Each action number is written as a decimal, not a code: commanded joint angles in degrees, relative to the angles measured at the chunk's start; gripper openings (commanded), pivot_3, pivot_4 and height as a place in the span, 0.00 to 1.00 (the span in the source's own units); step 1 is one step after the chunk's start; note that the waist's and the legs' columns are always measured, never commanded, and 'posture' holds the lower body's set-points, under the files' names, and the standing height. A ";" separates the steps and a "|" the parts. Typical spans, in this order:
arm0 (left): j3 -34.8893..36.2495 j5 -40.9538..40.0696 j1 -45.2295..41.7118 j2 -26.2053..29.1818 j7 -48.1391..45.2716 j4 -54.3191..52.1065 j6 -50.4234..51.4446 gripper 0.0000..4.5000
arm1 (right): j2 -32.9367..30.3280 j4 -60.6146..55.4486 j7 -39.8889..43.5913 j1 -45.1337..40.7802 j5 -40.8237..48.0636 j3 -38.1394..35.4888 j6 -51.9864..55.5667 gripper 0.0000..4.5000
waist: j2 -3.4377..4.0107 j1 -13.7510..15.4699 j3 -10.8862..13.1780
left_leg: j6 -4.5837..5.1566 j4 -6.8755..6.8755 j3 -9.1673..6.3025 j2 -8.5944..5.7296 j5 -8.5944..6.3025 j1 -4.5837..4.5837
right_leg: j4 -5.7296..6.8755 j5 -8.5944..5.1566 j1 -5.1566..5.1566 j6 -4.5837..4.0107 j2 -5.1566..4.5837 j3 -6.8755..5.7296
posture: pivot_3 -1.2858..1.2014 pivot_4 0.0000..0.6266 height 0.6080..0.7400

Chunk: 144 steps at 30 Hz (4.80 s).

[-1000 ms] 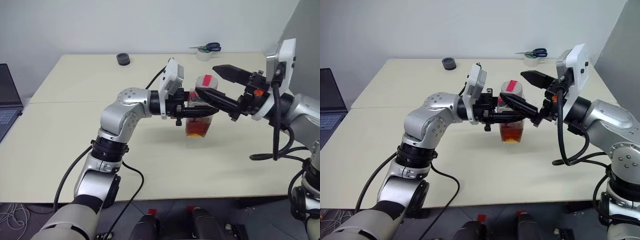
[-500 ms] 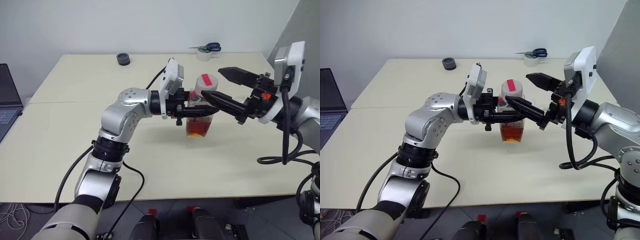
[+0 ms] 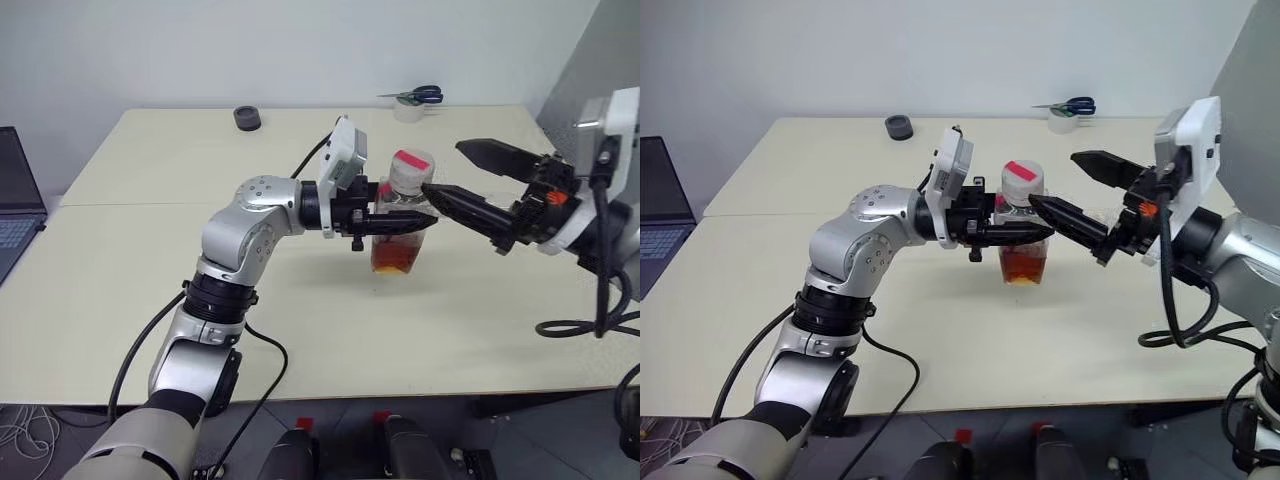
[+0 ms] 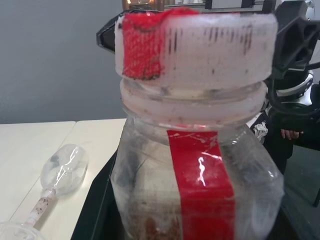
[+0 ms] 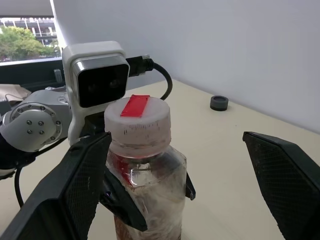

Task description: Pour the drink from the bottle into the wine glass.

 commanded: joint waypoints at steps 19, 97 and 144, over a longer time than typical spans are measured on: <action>0.93 -0.60 -1.77 0.24 0.10 -1.63 -1.13 0.39 | 4.82 2.64 -1.42 -9.56 -2.82 11.19 -6.85 1.00 | 0.00 -0.09 0.00 | 0.00 0.01 -0.01 0.01 0.00 0.01 | -0.01 0.00 0.00 0.00 0.04 0.01 | 0.52 0.24 1.00; 0.74 -0.33 -2.06 -0.65 0.12 -1.06 -1.66 0.39 | -0.58 -0.81 -1.84 0.01 0.33 3.35 -6.48 1.00 | 0.00 -0.03 0.00 | 0.00 0.01 -0.01 0.00 0.00 0.00 | 0.00 0.00 0.01 0.00 0.04 0.01 | 0.52 0.24 1.00; 0.55 -0.09 -2.13 -0.39 0.24 -0.77 -1.82 0.39 | 3.45 12.94 1.27 -18.24 -6.81 7.15 -7.32 0.40 | -0.05 -0.05 0.00 | -0.01 0.01 0.02 0.04 0.01 0.02 | 0.01 0.01 0.00 -0.01 0.10 0.07 | 0.52 0.24 1.00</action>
